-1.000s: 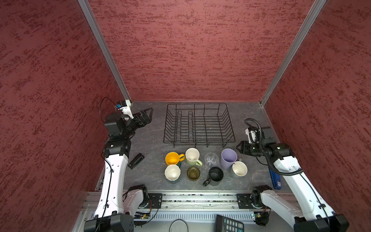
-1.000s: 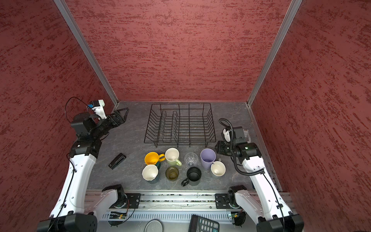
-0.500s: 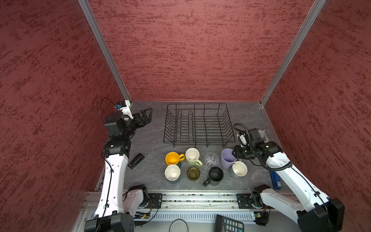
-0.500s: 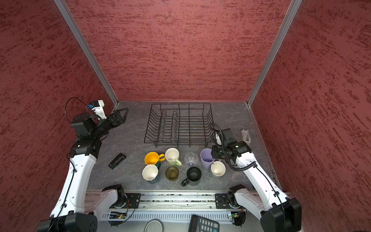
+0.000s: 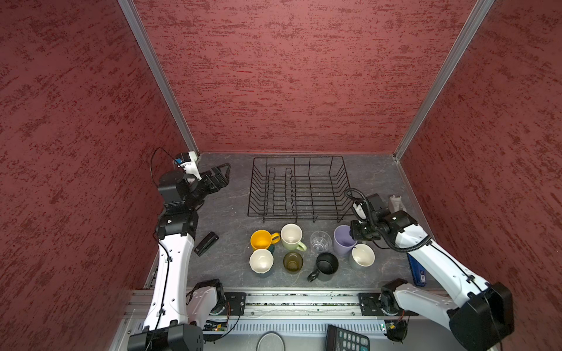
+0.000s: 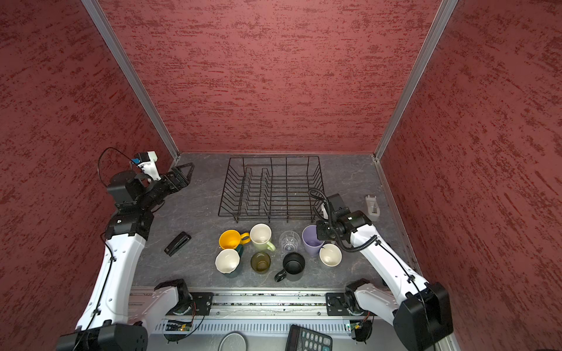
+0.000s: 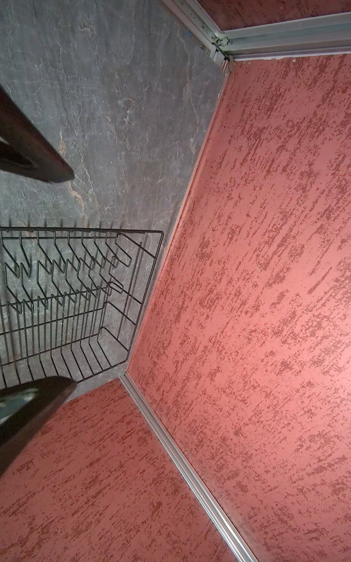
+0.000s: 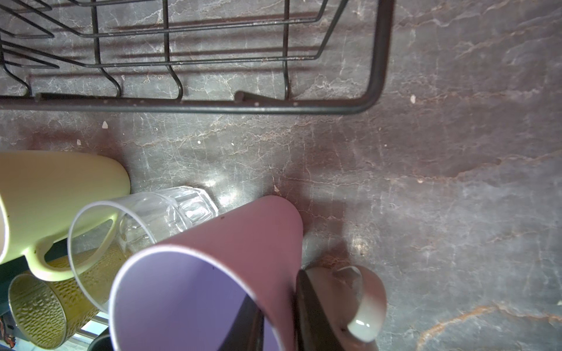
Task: Load cups into a dish rack
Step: Pick up the cup from the middle-right of the table.
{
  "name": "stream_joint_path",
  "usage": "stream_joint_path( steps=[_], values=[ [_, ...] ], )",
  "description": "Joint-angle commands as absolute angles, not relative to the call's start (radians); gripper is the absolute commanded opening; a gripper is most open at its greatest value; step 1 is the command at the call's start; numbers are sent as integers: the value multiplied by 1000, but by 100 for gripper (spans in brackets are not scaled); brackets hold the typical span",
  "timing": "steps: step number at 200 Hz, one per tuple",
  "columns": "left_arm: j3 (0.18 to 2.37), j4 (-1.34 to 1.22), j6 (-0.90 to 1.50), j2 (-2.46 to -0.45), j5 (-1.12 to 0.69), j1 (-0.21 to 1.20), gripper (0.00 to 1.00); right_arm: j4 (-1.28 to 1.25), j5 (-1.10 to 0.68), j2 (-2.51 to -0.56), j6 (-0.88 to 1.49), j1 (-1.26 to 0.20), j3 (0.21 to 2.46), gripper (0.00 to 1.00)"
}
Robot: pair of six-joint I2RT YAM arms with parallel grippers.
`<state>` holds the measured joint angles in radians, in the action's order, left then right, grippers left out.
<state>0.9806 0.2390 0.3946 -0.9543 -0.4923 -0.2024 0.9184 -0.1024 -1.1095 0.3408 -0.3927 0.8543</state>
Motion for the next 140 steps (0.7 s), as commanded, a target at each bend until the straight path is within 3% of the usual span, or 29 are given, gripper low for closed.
stream_joint_path(
  steps=[1, 64, 140],
  values=[
    [971, 234, 383, -942, -485, -209, 100, 913, -68, -1111, 350, -409, 868, 15],
    [969, 235, 383, -942, -480, -209, 100, 997, -16, -1120, 350, -434, 933, 0],
    [968, 237, 383, -939, -474, -209, 100, 1192, 77, -1110, 361, -451, 1069, 0]
  ],
)
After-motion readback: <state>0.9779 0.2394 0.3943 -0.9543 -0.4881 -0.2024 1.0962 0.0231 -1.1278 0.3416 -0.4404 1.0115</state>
